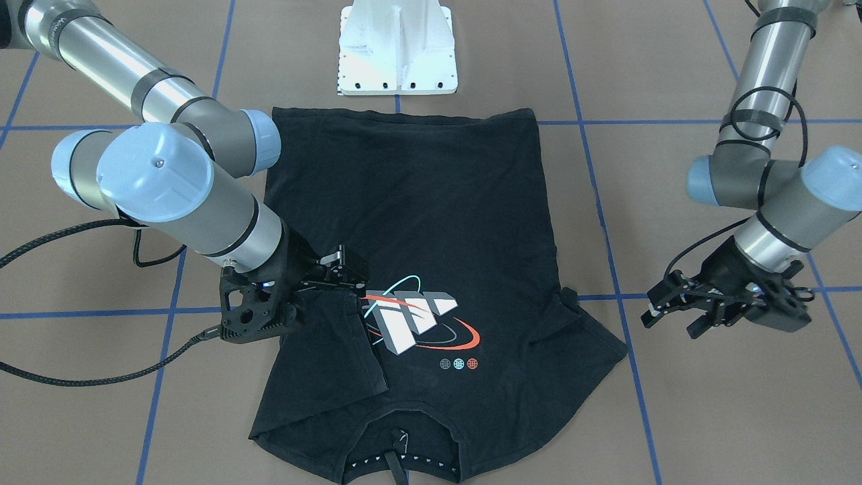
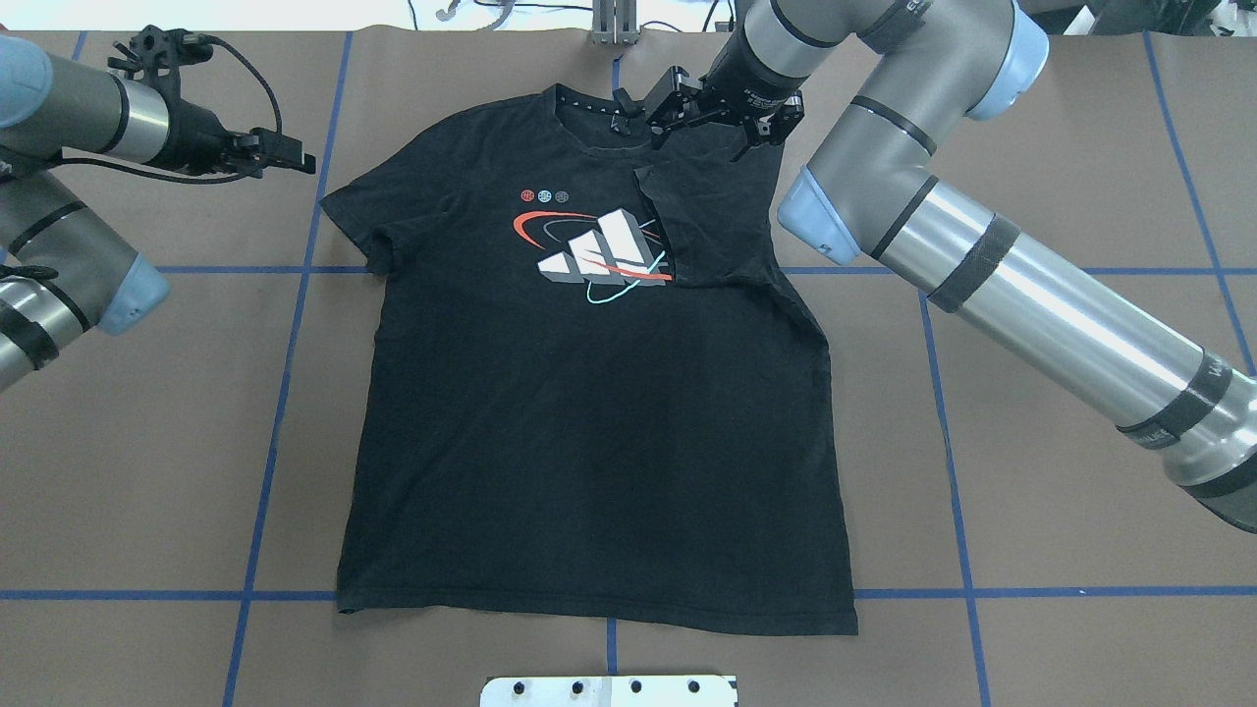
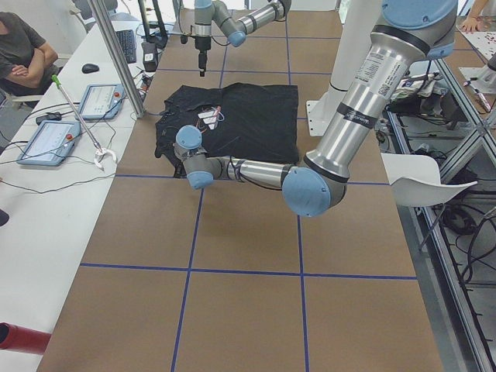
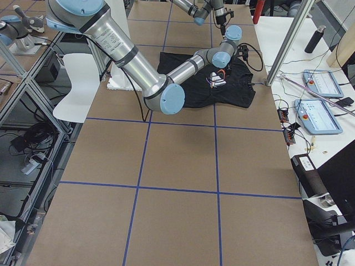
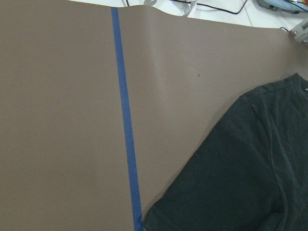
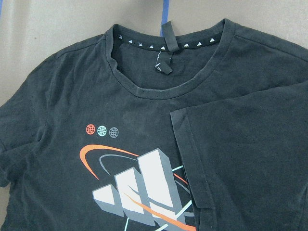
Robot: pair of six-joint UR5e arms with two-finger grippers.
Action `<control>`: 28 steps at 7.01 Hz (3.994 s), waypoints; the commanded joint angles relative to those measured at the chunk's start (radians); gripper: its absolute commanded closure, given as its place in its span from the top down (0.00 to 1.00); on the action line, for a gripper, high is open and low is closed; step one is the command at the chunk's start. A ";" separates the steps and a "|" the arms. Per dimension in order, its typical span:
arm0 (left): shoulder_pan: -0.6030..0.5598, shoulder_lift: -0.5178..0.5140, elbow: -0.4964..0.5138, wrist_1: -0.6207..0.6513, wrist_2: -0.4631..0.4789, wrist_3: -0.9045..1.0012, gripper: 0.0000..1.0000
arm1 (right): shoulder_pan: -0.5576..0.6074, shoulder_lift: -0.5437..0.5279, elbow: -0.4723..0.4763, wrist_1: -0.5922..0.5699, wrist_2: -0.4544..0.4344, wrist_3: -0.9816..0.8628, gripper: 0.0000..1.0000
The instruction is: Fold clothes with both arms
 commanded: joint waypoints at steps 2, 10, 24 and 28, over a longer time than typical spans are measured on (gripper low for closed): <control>0.031 -0.076 0.086 0.003 0.052 -0.037 0.88 | -0.003 0.002 -0.003 0.000 -0.003 0.000 1.00; 0.075 -0.087 0.124 0.016 0.116 -0.034 0.75 | -0.023 0.001 -0.006 0.001 -0.037 0.000 1.00; 0.091 -0.083 0.139 0.033 0.116 -0.029 0.04 | -0.023 0.001 -0.006 0.003 -0.038 -0.002 1.00; 0.086 -0.086 0.095 0.035 0.107 -0.057 0.00 | -0.022 -0.001 -0.006 0.003 -0.037 -0.002 1.00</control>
